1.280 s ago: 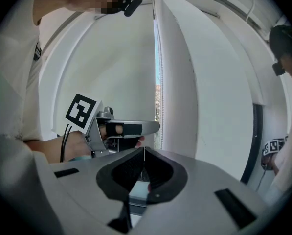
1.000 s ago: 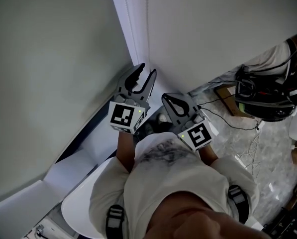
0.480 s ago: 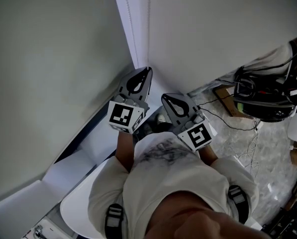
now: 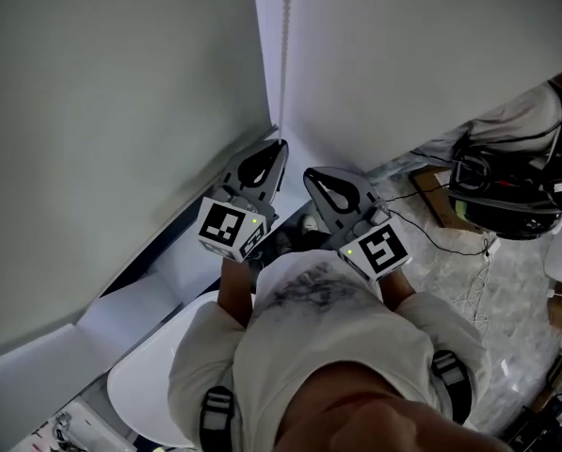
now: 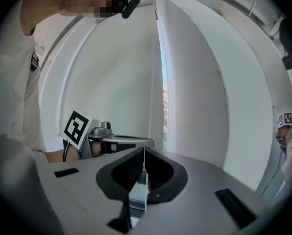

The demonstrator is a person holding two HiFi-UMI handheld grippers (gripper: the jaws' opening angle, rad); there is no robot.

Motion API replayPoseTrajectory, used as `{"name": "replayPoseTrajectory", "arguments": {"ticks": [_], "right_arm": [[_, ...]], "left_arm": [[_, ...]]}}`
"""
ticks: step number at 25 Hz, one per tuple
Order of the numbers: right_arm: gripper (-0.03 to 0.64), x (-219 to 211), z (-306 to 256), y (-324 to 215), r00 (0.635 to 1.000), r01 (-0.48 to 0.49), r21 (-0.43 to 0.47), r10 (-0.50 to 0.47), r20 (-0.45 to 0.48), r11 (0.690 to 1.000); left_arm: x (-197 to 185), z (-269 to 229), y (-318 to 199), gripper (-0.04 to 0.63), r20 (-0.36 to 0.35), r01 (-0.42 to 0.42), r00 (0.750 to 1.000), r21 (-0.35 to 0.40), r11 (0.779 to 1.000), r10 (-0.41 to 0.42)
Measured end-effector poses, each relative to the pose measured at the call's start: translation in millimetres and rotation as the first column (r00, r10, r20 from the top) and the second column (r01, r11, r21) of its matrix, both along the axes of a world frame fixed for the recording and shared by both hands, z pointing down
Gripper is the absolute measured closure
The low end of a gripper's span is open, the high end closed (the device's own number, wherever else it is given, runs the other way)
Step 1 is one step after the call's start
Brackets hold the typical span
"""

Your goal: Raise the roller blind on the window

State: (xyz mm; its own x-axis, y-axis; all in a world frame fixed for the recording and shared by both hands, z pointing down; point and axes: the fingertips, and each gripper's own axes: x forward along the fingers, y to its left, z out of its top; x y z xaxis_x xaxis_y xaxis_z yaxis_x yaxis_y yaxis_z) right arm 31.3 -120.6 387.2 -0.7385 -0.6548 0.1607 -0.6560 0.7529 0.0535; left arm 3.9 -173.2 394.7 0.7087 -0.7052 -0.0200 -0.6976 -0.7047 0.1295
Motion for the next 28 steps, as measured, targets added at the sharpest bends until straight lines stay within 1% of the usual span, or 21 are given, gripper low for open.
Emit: {"name": "replayPoseTrajectory", "arguments": {"ticks": [4,8,13,14,15,17,26,28], "right_arm": [[0.554,-12.6,-19.1,3.6,0.999,0.032,0.031,-0.032,-0.005,0.999],[0.552,-25.9,-41.1,5.6,0.998,0.064,0.066,-0.065,0.012,0.996],[0.549,-31.6,-66.6,8.0,0.996,0.084,0.108,-0.088,0.033,0.991],[0.535,-33.8,-72.0,8.5,0.995,0.09,0.116,-0.095,0.031,0.989],[0.493,-36.3,-77.5,8.8,0.994,0.097,0.123,-0.101,0.028,0.988],[0.469,-41.0,-88.4,8.1,0.993,0.107,0.136,-0.112,0.024,0.985],[0.47,-58.5,-149.1,-2.1,0.987,0.118,0.229,-0.139,0.076,0.966],[0.477,-62.9,-155.7,-2.5,0.987,0.118,0.237,-0.14,0.078,0.964]], "left_arm": [[-10.5,3.0,15.0,0.588,0.009,0.013,1.0,-0.023,1.0,-0.013],[-18.9,9.0,25.9,0.588,0.02,0.021,1.0,-0.038,0.999,-0.021],[-19.1,13.4,34.7,0.588,0.025,0.039,0.999,-0.028,0.999,-0.039],[-20.2,13.5,36.2,0.588,0.027,0.047,0.999,-0.025,0.999,-0.047],[-21.5,13.3,37.8,0.588,0.025,0.055,0.998,-0.021,0.998,-0.054],[-23.9,13.0,40.9,0.588,0.02,0.064,0.998,-0.017,0.998,-0.064],[-27.7,12.9,48.3,0.588,0.013,0.072,0.997,-0.011,0.997,-0.072],[-29.6,13.2,51.1,0.588,0.01,0.071,0.997,-0.011,0.997,-0.071]]}}
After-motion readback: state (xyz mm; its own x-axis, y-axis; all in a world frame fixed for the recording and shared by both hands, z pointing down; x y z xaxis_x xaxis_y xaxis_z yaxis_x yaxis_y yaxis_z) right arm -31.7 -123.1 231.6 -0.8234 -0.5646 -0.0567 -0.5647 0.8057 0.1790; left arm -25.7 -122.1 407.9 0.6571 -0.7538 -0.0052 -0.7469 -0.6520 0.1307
